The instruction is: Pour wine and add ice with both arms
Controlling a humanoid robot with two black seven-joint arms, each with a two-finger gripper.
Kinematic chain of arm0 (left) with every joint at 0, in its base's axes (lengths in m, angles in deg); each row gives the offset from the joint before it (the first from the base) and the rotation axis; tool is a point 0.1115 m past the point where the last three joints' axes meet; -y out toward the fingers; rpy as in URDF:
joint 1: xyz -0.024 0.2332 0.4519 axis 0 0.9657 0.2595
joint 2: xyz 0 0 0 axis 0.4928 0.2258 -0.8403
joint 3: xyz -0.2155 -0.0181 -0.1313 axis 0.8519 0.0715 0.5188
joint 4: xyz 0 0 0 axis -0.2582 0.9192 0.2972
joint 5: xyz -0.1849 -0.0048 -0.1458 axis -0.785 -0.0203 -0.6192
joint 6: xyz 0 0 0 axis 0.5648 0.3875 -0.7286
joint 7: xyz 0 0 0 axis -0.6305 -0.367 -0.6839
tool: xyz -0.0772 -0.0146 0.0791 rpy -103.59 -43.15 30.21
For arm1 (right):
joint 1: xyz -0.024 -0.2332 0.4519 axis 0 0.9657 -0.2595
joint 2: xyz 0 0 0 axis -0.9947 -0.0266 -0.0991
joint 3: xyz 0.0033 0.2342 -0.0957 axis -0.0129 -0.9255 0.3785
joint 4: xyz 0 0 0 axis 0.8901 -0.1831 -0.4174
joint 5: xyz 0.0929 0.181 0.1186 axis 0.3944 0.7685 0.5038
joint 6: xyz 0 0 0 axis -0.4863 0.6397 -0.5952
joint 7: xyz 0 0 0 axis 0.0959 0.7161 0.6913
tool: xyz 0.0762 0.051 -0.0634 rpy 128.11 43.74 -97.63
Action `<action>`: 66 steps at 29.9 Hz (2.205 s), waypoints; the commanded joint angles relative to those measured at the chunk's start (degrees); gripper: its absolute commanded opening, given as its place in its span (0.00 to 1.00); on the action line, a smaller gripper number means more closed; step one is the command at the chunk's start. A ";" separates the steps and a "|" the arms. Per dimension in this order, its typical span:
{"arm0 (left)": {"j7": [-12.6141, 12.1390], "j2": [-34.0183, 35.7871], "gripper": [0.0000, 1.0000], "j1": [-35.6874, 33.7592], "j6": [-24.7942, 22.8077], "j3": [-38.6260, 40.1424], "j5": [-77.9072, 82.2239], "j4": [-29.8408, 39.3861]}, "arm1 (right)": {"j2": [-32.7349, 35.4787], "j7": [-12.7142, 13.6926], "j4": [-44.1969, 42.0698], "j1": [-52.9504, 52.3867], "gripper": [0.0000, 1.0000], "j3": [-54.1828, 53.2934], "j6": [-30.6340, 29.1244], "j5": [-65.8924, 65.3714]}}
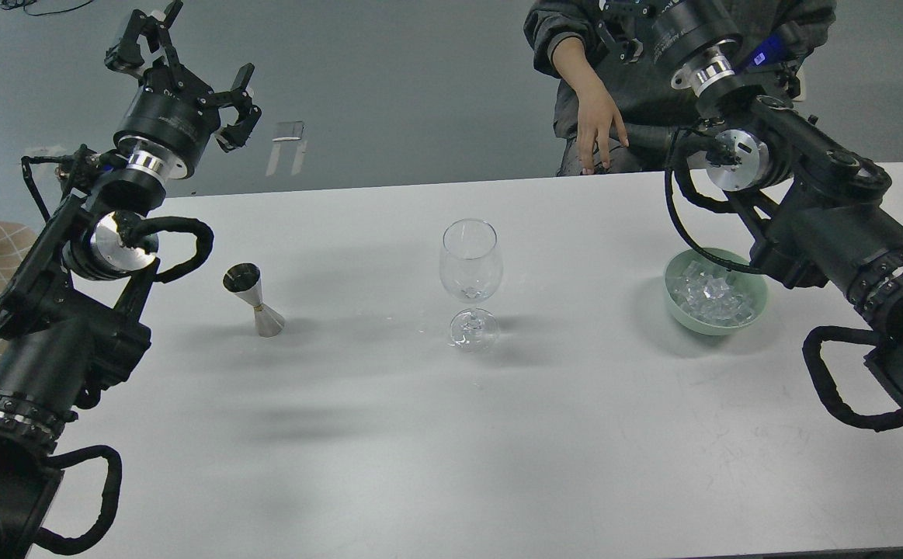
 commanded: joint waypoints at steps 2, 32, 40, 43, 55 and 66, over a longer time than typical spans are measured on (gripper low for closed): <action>0.42 -1.03 0.98 0.96 -0.50 0.96 -0.17 0.07 | 0.05 0.03 0.63 1.28 1.00 -1.77 -1.46 0.02; 1.83 0.03 0.98 0.09 -7.18 0.61 -3.86 0.51 | -0.57 0.03 0.01 2.07 1.00 -1.95 -0.84 0.02; 1.39 0.38 0.98 0.00 -6.30 0.70 -3.68 0.86 | -0.75 0.03 -0.07 1.28 1.00 -1.77 -0.67 -0.16; 1.48 0.56 0.98 0.09 -6.22 0.96 -3.68 2.26 | -1.36 0.03 -0.07 1.28 1.00 -1.42 -0.75 -0.24; -0.72 1.08 0.98 0.96 -6.22 1.05 -4.03 4.29 | -1.98 0.03 -0.16 1.46 1.00 -1.42 -0.75 -0.24; -0.81 1.17 0.98 1.93 -2.97 1.14 -4.03 5.69 | -2.06 0.03 -0.25 1.28 1.00 -1.24 -0.67 -0.33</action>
